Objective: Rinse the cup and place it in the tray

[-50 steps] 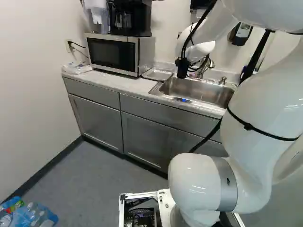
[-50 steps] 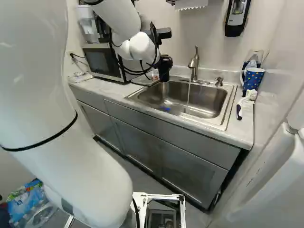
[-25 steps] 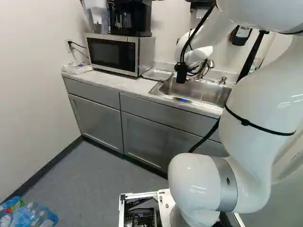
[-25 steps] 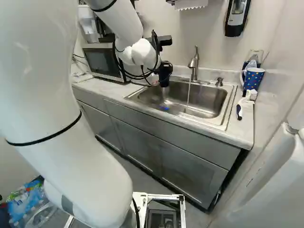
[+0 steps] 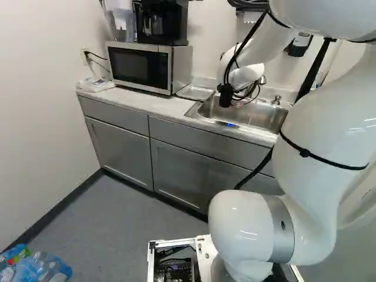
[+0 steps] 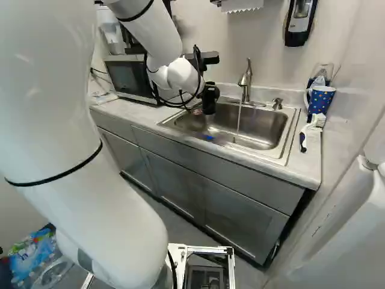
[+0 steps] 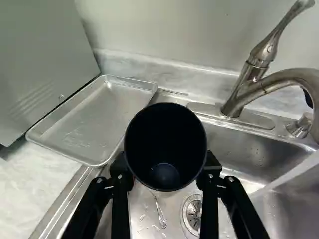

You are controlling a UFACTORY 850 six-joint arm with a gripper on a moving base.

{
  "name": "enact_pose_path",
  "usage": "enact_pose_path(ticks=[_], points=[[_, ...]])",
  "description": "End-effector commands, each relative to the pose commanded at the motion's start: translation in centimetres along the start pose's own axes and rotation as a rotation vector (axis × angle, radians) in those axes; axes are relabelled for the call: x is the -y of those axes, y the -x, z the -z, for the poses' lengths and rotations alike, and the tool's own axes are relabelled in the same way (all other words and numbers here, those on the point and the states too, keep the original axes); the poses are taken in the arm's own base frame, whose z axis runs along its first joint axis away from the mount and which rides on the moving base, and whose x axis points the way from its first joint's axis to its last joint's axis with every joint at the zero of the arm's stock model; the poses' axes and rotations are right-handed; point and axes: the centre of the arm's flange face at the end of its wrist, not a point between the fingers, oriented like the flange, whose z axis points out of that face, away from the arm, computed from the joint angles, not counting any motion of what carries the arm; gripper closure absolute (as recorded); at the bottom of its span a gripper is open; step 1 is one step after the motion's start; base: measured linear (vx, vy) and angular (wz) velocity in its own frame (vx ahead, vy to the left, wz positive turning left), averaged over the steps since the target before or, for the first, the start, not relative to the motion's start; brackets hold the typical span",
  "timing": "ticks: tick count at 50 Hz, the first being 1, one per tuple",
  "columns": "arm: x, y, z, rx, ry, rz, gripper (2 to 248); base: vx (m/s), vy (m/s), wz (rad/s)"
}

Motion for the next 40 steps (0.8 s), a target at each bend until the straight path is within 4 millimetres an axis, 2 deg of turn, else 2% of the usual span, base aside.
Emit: enact_pose_path(ticks=[20,40], points=[[-1.0,2.3,0.8,-0.027,0.027,-0.043,124,0.000,0.000,0.000],[-1.6,3.9,0.7,-0.057,0.050,-0.080,124,0.000,0.000,0.000]])
